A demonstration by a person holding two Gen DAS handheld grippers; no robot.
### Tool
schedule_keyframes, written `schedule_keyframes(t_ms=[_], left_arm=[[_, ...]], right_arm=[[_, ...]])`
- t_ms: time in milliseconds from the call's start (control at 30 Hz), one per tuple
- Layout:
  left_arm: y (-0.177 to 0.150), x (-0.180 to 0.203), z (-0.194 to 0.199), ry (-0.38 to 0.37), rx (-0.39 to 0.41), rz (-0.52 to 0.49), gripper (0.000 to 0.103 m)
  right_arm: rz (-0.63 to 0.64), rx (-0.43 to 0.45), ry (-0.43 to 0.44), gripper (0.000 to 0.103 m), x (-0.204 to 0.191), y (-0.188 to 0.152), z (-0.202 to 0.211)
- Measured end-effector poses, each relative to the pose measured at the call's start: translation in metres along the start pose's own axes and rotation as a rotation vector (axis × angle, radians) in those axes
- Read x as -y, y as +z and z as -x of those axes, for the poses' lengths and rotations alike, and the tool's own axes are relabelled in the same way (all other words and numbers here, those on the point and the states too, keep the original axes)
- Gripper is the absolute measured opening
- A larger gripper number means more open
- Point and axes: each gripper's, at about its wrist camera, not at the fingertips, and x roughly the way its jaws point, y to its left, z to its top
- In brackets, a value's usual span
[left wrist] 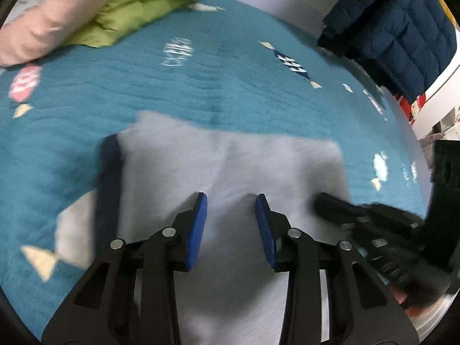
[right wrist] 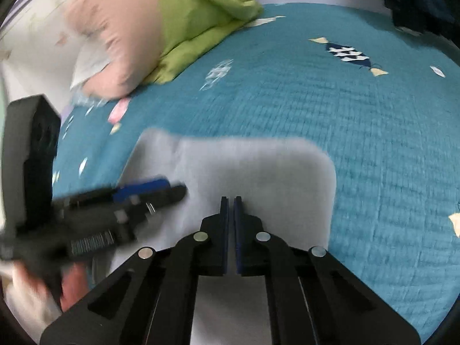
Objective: Fold large clothes
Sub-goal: 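Lay the folded jacket down and smooth it with both tools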
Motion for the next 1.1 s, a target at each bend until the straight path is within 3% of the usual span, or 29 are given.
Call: schedule_keyframes(t_ms=[67,167,233,400,600,767,900,1100], left_arm=[[-0.011,-0.007,0.012,0.077,-0.002,-0.019,0.02],[-0.021,-0.006,0.033,0.129,-0.011,-0.021,0.02],[-0.025,0.003,0.048,0.162,0.012,-0.051,0.02],[-0.028,0.036,0.071,0.098,0.068,-0.054,0.021],[-0.034,0.049,0.059,0.08,0.047,-0.039,0.021],[-0.056,0.034,0.035,0.119,0.005,-0.009,0.024],[-0.08,0.014,0.045,0.065,0.02,0.065,0.031],[-0.108,0.009,0.073,0.126,0.006,0.066,0.032]], right_arm=[[0.022,-0.012,0.0,0.002,0.004,-0.012,0.013],[0.03,-0.032,-0.028,0.003,0.004,-0.021,0.03],[0.009,-0.015,0.002,0.009,-0.002,-0.017,0.04],[0.013,0.033,0.074,0.009,-0.03,0.003,0.047],[0.005,-0.017,0.1,0.009,-0.041,0.002,0.025],[-0.034,-0.159,0.104,0.008,-0.024,-0.04,-0.003],[-0.038,-0.147,0.178,0.006,-0.006,-0.078,0.015],[-0.042,-0.15,0.146,0.006,0.009,-0.102,0.052]])
